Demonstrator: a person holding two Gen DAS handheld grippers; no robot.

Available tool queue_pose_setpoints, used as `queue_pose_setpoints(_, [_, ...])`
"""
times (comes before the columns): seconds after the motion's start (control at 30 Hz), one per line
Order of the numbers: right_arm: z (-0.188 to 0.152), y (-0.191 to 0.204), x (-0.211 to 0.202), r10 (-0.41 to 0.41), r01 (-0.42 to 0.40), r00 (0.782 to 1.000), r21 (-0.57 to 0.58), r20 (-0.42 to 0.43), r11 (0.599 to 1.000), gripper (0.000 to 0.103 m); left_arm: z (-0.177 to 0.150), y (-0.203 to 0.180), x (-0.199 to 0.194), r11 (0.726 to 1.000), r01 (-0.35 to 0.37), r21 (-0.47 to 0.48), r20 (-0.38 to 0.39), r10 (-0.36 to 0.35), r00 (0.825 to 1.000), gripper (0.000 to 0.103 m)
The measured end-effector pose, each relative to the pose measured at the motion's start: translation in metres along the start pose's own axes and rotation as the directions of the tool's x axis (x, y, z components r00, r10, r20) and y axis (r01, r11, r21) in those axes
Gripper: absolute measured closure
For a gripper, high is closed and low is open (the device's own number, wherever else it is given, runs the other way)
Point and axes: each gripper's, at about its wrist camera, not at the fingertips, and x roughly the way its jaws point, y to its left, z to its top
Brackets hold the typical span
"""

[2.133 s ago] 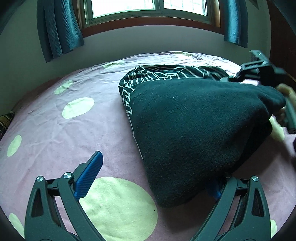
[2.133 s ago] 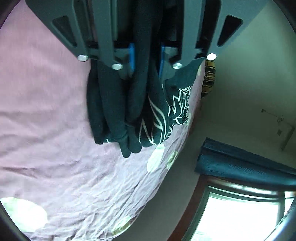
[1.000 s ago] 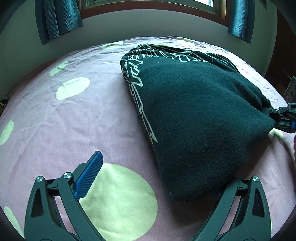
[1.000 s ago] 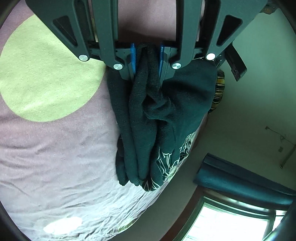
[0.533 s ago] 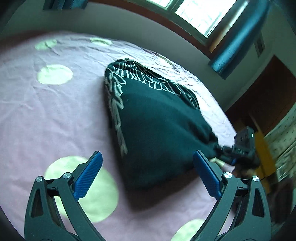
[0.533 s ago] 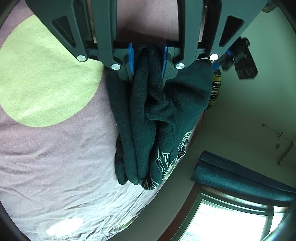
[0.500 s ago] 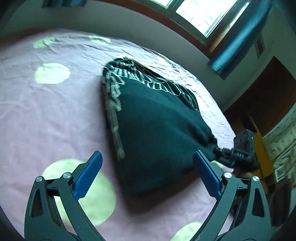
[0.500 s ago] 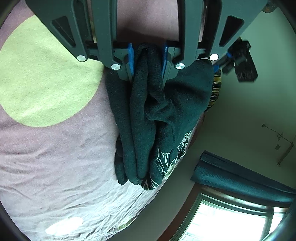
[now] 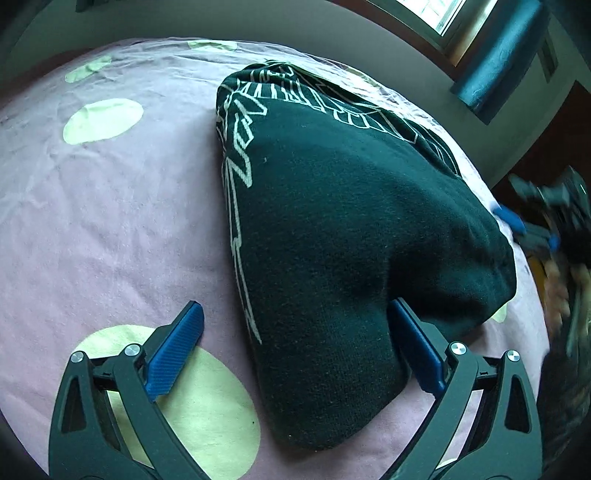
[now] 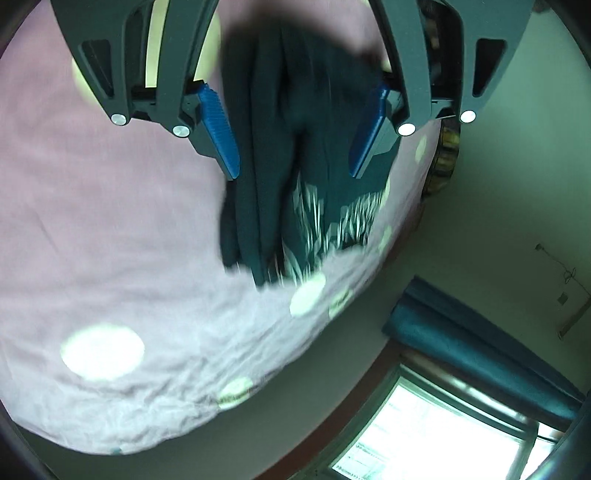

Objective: Fold small clothes
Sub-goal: 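Grasp the printed hood with the right tool and tuck it over the bundle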

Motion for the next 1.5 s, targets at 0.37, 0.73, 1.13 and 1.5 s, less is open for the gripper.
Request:
queue_pose_setpoints(0.37, [0.065,-0.015,0.102,-0.069,0.071,0.994,0.016,-0.08,0.997,0.092,-0.001,0.005,-0.004,1.0,0.008,0.001,0.002,-0.008,1.0,0.002])
queue_pose_setpoints(0.73, [0.08,0.0,0.073,-0.124,0.122,0.991,-0.047,-0.051,0.991,0.067,0.0,0.009,-0.003,1.0,0.025,0.008,0.018,-0.025,1.0,0.002])
queue_pose_setpoints(1.13, [0.108,0.145,0.26,-0.073,-0.064,0.911,-0.315,-0.406,0.947,0.043,-0.004,0.001,-0.001,1.0,0.022,0.013,0.042,-0.022,0.999,0.002])
queue_pose_setpoints(1.5, [0.108,0.117,0.316,-0.158,0.048,0.879,-0.246,-0.451,0.968,0.092,-0.007,0.004,-0.003,0.999,0.037,0.015,0.058,-0.038,0.998,0.002])
